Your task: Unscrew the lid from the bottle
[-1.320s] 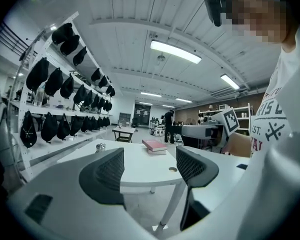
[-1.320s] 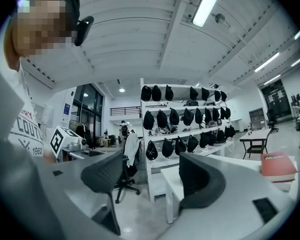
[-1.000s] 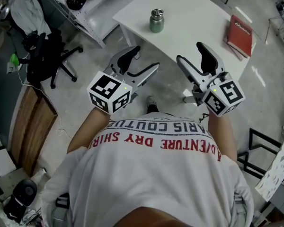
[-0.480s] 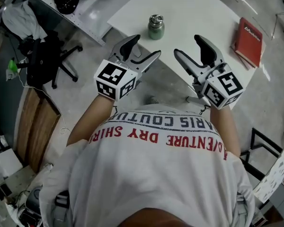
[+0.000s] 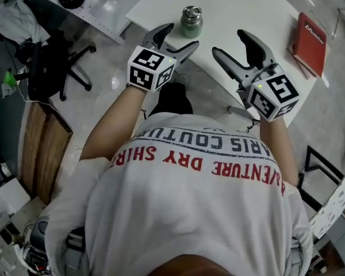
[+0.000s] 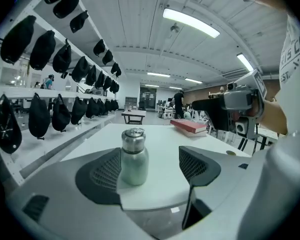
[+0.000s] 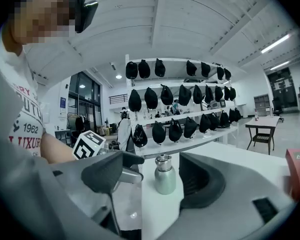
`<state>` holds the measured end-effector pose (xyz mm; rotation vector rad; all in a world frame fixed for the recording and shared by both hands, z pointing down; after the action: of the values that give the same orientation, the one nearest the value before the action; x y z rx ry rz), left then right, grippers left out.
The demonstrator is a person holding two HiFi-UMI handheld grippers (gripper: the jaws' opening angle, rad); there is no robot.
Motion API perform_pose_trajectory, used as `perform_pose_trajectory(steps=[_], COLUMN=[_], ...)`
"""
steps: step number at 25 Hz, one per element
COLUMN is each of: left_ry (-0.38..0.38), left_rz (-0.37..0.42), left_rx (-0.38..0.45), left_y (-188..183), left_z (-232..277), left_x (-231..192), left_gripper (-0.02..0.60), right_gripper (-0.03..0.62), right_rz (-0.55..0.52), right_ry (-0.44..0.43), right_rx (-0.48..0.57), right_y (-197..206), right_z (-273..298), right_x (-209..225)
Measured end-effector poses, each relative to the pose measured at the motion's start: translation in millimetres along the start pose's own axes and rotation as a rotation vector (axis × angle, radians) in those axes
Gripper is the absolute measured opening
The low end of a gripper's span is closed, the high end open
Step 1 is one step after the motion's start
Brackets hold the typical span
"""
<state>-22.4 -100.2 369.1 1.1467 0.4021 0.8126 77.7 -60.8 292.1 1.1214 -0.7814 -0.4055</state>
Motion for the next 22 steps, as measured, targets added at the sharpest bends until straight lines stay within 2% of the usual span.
perform_pose_trajectory(steps=[6,11,22], left_ry=[0.020,0.032,0.110], left_rz=[-0.026,-0.009,0.041], left_rx=[-0.025,-0.025,-0.044], left_y=[29,37,53], left_z=[34,55,82], left_x=[-16,-27,-33], left_gripper=[0.362,0.364,0.362], right_gripper=[0.333,0.333,0.333], right_rz=[0.013,-0.013,-0.038], right_ry=[0.028,0.057,0.044], right_rx=[-0.026,-0.054,-0.124], right_y=[9,14,28], right_z=[20,35,88], right_x=[17,33,49])
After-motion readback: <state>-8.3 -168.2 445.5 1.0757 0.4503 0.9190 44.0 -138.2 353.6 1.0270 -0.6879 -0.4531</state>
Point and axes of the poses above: the fingertips, and each gripper's own axes: z forward along the fingers, x to its right, y out of its underside, the point moved 1 cm from there along -z, backward along the fingers, and after that the axes turned 12 degrees about z, right-handed, at the moved point
